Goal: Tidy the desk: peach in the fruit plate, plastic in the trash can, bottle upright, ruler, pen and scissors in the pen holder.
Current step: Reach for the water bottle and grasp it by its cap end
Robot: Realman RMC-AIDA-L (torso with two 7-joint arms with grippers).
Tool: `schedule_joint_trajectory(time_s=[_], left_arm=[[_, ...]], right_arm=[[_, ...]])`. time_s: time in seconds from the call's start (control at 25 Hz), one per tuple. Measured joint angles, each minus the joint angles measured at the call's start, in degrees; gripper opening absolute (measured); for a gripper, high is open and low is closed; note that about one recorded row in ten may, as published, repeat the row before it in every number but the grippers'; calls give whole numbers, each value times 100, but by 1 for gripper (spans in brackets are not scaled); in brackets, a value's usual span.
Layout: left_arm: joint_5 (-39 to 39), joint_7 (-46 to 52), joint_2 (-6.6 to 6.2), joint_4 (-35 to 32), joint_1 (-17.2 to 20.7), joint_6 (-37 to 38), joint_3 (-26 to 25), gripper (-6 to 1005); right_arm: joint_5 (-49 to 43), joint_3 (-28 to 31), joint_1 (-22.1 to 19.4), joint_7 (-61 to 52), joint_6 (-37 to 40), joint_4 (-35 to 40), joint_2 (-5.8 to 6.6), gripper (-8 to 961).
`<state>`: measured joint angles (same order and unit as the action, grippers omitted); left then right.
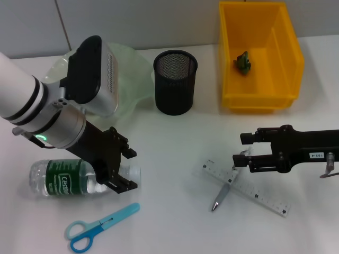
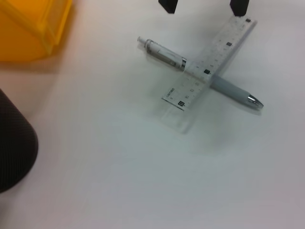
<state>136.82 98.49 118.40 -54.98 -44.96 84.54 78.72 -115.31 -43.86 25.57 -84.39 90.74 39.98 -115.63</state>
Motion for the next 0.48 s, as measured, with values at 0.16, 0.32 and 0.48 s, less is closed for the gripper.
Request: schedule_joint_trajectory(time_s=[0.16, 0.32, 0.48], left_arm=[[17, 26, 7, 97, -50, -105, 79, 725], [105, 33, 16, 214, -67, -278, 184, 725], [134, 33, 17, 273, -78, -337, 228, 725]], right_arm=[[0, 0, 12, 8, 0, 0, 5, 726], [0, 0, 20, 21, 0, 1, 6, 725], [0, 0, 29, 20, 0, 1, 6, 725]])
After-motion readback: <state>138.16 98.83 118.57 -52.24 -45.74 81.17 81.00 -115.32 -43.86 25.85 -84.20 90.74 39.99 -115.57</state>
